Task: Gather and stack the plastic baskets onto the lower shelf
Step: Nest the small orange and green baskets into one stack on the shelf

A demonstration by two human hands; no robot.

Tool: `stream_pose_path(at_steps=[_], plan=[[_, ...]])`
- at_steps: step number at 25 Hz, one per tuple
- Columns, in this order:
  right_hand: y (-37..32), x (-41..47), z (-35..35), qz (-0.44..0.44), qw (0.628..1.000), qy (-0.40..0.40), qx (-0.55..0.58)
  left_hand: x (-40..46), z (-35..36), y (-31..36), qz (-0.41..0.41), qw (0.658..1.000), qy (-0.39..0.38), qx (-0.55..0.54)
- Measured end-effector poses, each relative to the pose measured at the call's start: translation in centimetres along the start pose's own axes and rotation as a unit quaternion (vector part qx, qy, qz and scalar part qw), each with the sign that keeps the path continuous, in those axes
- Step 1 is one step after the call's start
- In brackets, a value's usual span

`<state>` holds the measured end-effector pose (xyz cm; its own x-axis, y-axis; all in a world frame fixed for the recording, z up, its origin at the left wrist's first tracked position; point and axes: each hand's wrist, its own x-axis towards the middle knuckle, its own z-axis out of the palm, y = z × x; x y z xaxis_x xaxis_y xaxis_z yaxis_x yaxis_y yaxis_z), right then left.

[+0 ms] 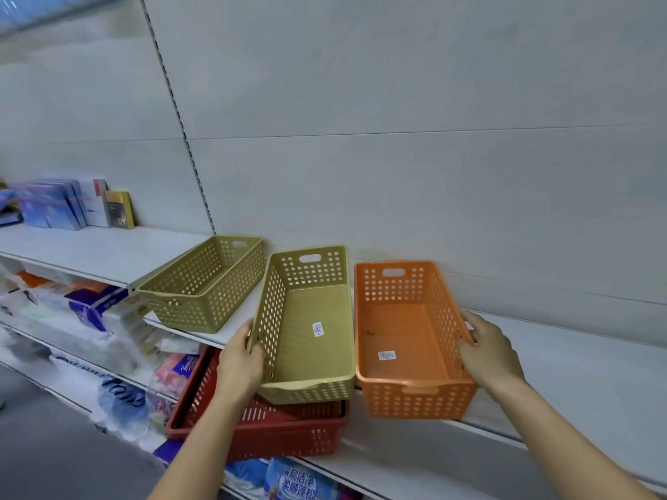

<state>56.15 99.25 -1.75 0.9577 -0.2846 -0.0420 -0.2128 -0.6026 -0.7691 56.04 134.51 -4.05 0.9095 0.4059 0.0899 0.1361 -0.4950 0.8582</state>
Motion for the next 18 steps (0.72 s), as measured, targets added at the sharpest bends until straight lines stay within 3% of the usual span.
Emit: stream_pose_path(at_steps=[8, 18], plan=[[3.4, -12.0, -2.8, -0.042, 0.991, 0.118, 0.047, -12.0, -2.2, -1.9, 0.028, 0.998, 0.018, -0.048], [11.2, -23.2, -13.9, -0.045, 0.969, 0.225, 0.09, -23.2, 0.1, 4.8, 0.103, 0.985, -0.081, -0.117]])
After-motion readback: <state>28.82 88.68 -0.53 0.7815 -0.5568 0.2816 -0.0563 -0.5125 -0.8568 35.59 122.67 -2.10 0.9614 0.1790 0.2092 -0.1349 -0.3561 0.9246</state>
